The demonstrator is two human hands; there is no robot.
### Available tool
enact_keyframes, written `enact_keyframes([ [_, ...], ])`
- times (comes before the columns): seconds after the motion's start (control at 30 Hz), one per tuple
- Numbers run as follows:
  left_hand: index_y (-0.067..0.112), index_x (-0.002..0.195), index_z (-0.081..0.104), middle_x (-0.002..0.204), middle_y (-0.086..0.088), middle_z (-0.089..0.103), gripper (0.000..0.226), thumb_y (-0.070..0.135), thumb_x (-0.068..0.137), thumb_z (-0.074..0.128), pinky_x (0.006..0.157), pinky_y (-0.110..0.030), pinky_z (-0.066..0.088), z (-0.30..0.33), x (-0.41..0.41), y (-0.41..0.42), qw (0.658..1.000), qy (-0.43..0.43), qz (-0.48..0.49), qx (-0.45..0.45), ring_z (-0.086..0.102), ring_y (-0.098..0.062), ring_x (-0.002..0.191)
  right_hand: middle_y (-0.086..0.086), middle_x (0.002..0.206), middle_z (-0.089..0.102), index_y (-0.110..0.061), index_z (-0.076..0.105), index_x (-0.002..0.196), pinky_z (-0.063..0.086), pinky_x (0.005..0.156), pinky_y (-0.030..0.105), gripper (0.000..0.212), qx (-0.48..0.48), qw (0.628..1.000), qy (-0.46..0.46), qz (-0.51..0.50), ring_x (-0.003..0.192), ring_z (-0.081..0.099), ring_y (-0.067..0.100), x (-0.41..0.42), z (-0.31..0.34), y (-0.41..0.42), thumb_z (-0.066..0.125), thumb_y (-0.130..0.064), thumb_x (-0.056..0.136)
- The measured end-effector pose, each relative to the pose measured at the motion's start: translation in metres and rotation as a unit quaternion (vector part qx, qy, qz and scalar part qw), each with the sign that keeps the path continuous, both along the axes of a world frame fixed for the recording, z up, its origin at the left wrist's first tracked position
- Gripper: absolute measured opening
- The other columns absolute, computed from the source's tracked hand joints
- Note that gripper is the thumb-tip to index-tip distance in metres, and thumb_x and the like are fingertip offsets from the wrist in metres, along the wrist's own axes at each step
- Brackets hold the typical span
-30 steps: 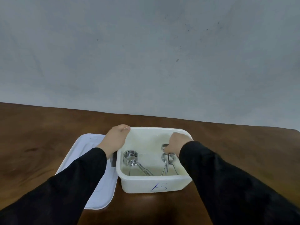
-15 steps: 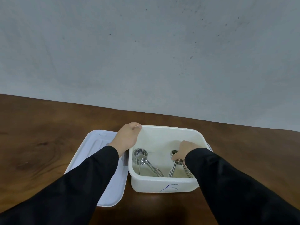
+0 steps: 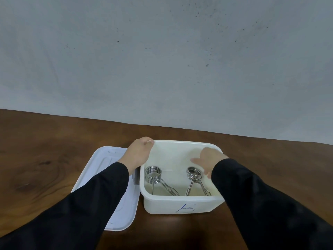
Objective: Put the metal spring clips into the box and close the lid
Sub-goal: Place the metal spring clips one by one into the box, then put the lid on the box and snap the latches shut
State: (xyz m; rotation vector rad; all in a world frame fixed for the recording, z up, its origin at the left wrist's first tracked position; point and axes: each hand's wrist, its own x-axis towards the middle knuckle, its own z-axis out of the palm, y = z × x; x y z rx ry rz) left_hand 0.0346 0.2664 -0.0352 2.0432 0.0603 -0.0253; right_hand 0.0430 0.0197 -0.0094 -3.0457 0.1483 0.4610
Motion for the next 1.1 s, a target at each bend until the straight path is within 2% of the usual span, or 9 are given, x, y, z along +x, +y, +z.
enact_keyframes([
  [0.17,0.011,0.091,0.061,0.091,-0.005,0.062,0.045,0.045,0.101,0.035,0.074,-0.035,0.042,0.005,-0.006,0.003,0.999,0.011,0.016,-0.029,0.055,-0.023,0.085,0.012,0.068,0.072,0.003,0.063,0.084,0.057,0.065,0.039,0.048,0.145,0.978,-0.146,0.023,0.055,0.067,0.031,-0.017,0.054,-0.002,0.047,-0.04,0.097],
  [0.27,0.011,0.106,0.061,0.103,-0.006,0.066,0.043,0.044,0.101,0.034,0.085,-0.039,0.048,-0.001,-0.02,0.017,0.992,-0.033,0.121,-0.022,0.061,-0.026,0.098,0.013,0.058,0.052,0.003,0.062,0.078,0.043,0.052,0.035,0.047,0.192,0.952,-0.225,0.078,0.05,0.041,0.019,-0.046,0.062,0.012,0.053,-0.039,0.097],
  [0.37,0.023,0.114,0.059,0.101,0.006,0.065,0.026,0.038,0.101,0.042,0.081,-0.031,0.053,-0.016,-0.059,0.036,0.98,-0.072,0.171,0.07,0.062,-0.016,0.093,-0.001,0.05,0.04,-0.008,0.053,0.06,0.03,0.049,0.027,0.044,0.287,0.909,-0.264,0.143,0.047,0.032,0.011,-0.098,0.063,0.036,0.059,-0.035,0.095],
  [0.5,0.034,0.1,0.062,0.1,0.016,0.064,0.011,0.036,0.095,0.054,0.088,-0.027,0.05,-0.058,-0.132,0.057,0.952,-0.12,0.124,0.253,0.061,-0.009,0.09,0.001,0.052,0.041,-0.013,0.043,0.057,0.037,0.053,0.03,0.045,0.382,0.865,-0.221,0.239,0.048,0.039,0.012,-0.168,0.016,0.062,0.058,-0.037,0.092],
  [0.63,0.039,0.105,0.062,0.115,0.023,0.059,0.024,0.05,0.09,0.046,0.103,-0.027,0.031,-0.097,-0.19,0.069,0.931,-0.104,-0.008,0.351,0.055,-0.004,0.112,0.003,0.064,0.048,-0.014,0.044,0.063,0.04,0.059,0.036,0.043,0.392,0.876,-0.136,0.246,0.057,0.045,0.012,-0.189,-0.075,0.082,0.057,-0.043,0.092],
  [0.73,0.04,0.1,0.063,0.124,0.02,0.06,0.023,0.053,0.087,0.048,0.109,-0.025,0.019,-0.109,-0.204,0.072,0.917,-0.106,-0.036,0.383,0.053,-0.001,0.118,-0.003,0.071,0.05,-0.021,0.046,0.064,0.04,0.062,0.025,0.038,0.389,0.89,-0.099,0.216,0.064,0.046,0.006,-0.189,-0.123,0.089,0.054,-0.043,0.094],
  [0.8,0.04,0.094,0.062,0.125,0.018,0.06,0.02,0.05,0.09,0.045,0.111,-0.024,0.015,-0.11,-0.206,0.074,0.91,-0.11,-0.049,0.396,0.053,-0.003,0.121,-0.006,0.072,0.051,-0.025,0.048,0.064,0.04,0.064,0.018,0.037,0.371,0.901,-0.101,0.201,0.071,0.051,0.009,-0.19,-0.134,0.092,0.052,-0.043,0.096],
  [0.97,0.034,0.092,0.065,0.127,0.011,0.065,0.034,0.037,0.096,0.032,0.112,-0.022,0.015,-0.104,-0.211,0.073,0.904,-0.162,-0.005,0.396,0.054,-0.005,0.12,-0.005,0.081,0.058,-0.021,0.06,0.075,0.05,0.076,0.026,0.033,0.363,0.905,-0.097,0.199,0.081,0.057,0.01,-0.192,-0.13,0.097,0.05,-0.044,0.097],
  [1.1,0.014,0.108,0.071,0.12,0.002,0.067,0.026,0.017,0.093,0.049,0.11,-0.024,0.031,-0.083,-0.22,0.072,0.931,-0.22,0.131,0.261,0.054,-0.012,0.113,-0.011,0.094,0.063,-0.029,0.066,0.092,0.051,0.082,0.022,0.019,0.383,0.9,-0.085,0.19,0.091,0.06,0.006,-0.195,-0.116,0.098,0.051,-0.039,0.099],
])
